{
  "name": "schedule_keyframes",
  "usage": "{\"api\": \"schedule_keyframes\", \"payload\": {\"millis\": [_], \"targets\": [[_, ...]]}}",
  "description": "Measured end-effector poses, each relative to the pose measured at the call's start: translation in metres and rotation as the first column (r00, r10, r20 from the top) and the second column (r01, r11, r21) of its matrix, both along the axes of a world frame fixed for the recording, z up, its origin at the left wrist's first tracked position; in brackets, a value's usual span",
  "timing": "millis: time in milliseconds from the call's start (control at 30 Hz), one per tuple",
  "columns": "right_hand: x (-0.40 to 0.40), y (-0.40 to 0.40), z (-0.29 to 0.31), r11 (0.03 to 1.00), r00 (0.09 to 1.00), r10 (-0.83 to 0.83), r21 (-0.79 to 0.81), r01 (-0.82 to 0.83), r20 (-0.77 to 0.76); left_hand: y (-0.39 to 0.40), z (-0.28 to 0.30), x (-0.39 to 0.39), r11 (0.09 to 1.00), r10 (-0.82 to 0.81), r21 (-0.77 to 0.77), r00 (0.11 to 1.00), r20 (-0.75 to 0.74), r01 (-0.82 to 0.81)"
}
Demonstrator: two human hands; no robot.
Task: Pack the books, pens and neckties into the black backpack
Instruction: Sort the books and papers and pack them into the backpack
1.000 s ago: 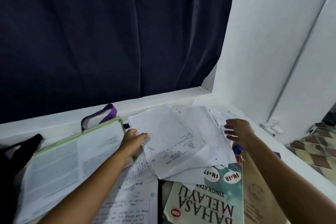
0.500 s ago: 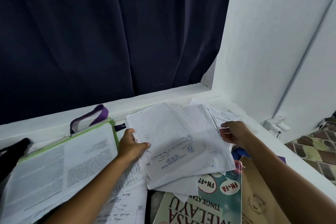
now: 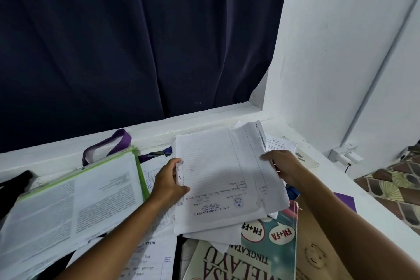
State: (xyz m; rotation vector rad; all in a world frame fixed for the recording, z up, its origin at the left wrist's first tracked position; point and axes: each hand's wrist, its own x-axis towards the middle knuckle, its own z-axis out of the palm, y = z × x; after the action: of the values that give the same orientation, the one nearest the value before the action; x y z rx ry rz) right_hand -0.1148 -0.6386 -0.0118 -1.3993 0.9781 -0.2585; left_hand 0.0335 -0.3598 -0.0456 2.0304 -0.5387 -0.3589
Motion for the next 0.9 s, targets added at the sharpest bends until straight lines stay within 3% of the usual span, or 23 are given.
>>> {"api": "schedule_keyframes", "payload": {"millis": [233,433,567,700,900], "targets": [[0.001,0.014,0.010,0.984,0.985,0.163,0.064,-0.166,0.050,-0.009,-0.007,-0.017,0.990,-0.023,-0.140,1.000,0.001,0.023],[-0.004,0.016,0.011,0.960,0.960,0.279,0.021,-0.278,-0.031,-0.023,-0.015,-0.028,0.980,-0.116,-0.157,0.992,0.040,0.121],[-0.011,0.016,0.008,0.969,0.969,0.247,-0.028,-0.247,-0.006,-0.027,-0.013,-0.029,0.975,-0.122,-0.187,0.993,0.002,0.120],[-0.022,0.012,0.007,0.983,0.978,0.180,0.013,-0.182,0.103,-0.025,-0.007,-0.029,0.981,-0.008,-0.195,1.000,-0.013,0.005],[-0.050,-0.007,0.014,0.990,0.961,0.086,0.083,-0.111,0.263,-0.021,0.012,-0.030,0.962,0.043,-0.257,0.984,-0.173,-0.088]]}}
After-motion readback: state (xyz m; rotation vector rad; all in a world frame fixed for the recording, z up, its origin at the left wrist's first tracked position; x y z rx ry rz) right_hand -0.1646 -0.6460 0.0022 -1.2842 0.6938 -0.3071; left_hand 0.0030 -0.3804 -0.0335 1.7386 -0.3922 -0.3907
